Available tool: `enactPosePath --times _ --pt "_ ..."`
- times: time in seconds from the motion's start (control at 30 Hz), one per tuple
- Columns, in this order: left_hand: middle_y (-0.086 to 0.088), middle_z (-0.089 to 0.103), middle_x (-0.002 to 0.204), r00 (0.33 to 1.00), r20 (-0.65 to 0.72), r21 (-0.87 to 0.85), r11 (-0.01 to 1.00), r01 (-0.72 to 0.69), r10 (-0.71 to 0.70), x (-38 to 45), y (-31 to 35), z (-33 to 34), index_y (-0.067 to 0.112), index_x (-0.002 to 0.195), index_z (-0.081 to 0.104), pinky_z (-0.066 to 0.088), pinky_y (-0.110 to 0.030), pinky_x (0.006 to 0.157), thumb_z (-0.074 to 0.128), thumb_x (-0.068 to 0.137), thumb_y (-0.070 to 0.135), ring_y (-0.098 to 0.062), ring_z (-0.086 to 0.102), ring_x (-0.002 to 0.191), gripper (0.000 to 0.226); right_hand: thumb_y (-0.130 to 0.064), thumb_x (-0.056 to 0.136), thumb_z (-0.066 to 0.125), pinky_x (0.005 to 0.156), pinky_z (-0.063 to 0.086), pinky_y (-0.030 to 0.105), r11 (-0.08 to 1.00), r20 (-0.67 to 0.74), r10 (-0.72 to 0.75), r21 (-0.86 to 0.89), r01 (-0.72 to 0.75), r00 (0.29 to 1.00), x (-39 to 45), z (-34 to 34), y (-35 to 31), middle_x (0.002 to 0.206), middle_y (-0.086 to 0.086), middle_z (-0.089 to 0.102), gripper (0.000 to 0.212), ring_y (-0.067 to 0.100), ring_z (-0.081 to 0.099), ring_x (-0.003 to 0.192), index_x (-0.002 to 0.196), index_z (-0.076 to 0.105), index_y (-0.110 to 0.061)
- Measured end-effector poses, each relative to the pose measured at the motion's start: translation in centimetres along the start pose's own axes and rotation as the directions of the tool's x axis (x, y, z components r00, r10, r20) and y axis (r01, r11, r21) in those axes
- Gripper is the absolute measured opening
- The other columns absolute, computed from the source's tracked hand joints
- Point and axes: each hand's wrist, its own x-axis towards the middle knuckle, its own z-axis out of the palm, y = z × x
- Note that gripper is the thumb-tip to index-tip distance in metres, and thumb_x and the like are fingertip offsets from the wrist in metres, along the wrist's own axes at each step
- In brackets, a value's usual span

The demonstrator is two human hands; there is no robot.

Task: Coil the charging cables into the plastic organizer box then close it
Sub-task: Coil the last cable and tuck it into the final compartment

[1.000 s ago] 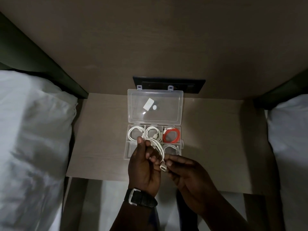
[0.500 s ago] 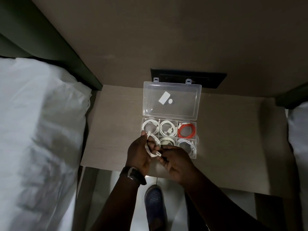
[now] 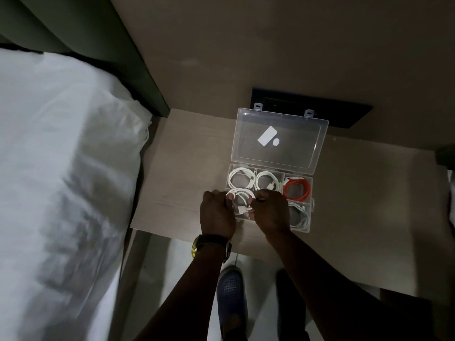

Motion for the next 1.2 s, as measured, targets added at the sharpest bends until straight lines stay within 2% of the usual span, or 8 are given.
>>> enactPosePath --times 0.13,0.47,0.6,0.7,0.8,0.93,1.07,1.2 --pt "-0.024 0.057 0.095 1.000 0.013 0.068 0.998 -0.015 0.014 0.5 -0.7 0.1 0.006 0.096 0.074 0.047 -0.042 0.079 0.059 0.090 0.013 -0.041 0.056 0.087 0.018 -0.020 0.086 0.067 0.079 0.045 0.032 0.929 -0.039 -0.213 -0.318 0.190 0.976 0.0 0.3 0.2 0.097 0.011 0.073 0.016 0.029 0.065 0.097 0.094 0.076 -0.010" --pt "-0.011 0.074 0.098 0.996 0.075 -0.147 0.987 0.061 -0.051 -0.2 -1.2 -0.3 0.014 0.101 0.073 0.050 -0.035 0.081 0.055 0.094 0.027 -0.027 0.066 0.093 0.024 -0.007 0.082 0.070 0.081 0.047 0.030 0.770 -0.018 -0.509 -0.456 0.446 0.861 -0.5 0.7 1.1 0.101 0.011 0.072 0.030 0.028 0.067 0.097 0.111 0.071 -0.013" --pt "0.001 0.076 0.105 0.999 -0.009 -0.248 0.968 0.029 -0.032 -1.3 -1.7 -0.5 0.022 0.108 0.071 0.051 -0.028 0.085 0.053 0.091 0.030 -0.016 0.067 0.097 0.026 -0.003 0.082 0.067 0.074 0.036 0.019 0.779 0.014 -0.496 -0.434 0.452 0.868 -0.4 0.7 1.4 0.102 0.013 0.064 0.029 0.026 0.065 0.096 0.109 0.073 -0.013" --pt "0.011 0.075 0.098 0.994 -0.063 -0.337 0.940 0.061 -0.088 -1.1 -1.7 -0.4 0.030 0.103 0.069 0.054 -0.028 0.083 0.064 0.080 0.022 -0.009 0.068 0.091 0.024 -0.002 0.082 0.065 0.077 0.049 0.034 0.741 0.064 -0.531 -0.450 0.499 0.845 -0.2 0.6 1.0 0.101 0.015 0.064 0.028 0.031 0.065 0.096 0.107 0.073 -0.011" --pt "0.000 0.069 0.098 0.984 -0.078 -0.368 0.922 0.118 -0.157 -0.4 -1.7 -0.2 0.024 0.089 0.074 0.057 -0.040 0.082 0.072 0.076 0.013 -0.018 0.068 0.090 0.017 0.003 0.080 0.064 0.076 0.056 0.042 0.684 0.109 -0.601 -0.442 0.580 0.792 -0.2 0.1 1.1 0.095 0.019 0.067 0.030 0.037 0.067 0.091 0.108 0.073 -0.005" --pt "0.000 0.068 0.089 0.986 -0.098 -0.212 0.971 0.112 -0.135 0.2 -1.5 -0.2 0.024 0.083 0.072 0.050 -0.028 0.075 0.072 0.074 0.005 -0.022 0.066 0.085 0.021 -0.001 0.080 0.068 0.079 0.053 0.038 0.727 0.139 -0.564 -0.383 0.570 0.814 -0.4 -0.3 2.0 0.103 0.017 0.065 0.039 0.033 0.066 0.094 0.119 0.067 -0.003" --pt "-0.004 0.072 0.079 0.984 -0.091 -0.154 0.979 0.135 -0.150 1.0 -1.1 -0.4 0.017 0.080 0.062 0.052 -0.036 0.066 0.073 0.075 0.014 -0.028 0.066 0.077 0.013 -0.015 0.076 0.077 0.081 0.056 0.039 0.731 0.265 -0.509 -0.369 0.574 0.819 -1.2 -0.5 2.8 0.121 0.010 0.056 0.060 0.027 0.065 0.096 0.132 0.056 -0.008" --pt "-0.006 0.069 0.079 0.997 -0.069 -0.053 0.998 0.034 -0.037 1.1 -1.3 -0.4 0.015 0.081 0.061 0.045 -0.033 0.061 0.068 0.079 0.016 -0.029 0.064 0.076 0.008 -0.018 0.073 0.080 0.082 0.050 0.036 0.689 0.235 -0.544 -0.422 0.589 0.805 -0.4 -0.4 2.0 0.110 0.011 0.062 0.050 0.029 0.064 0.095 0.119 0.064 -0.007"
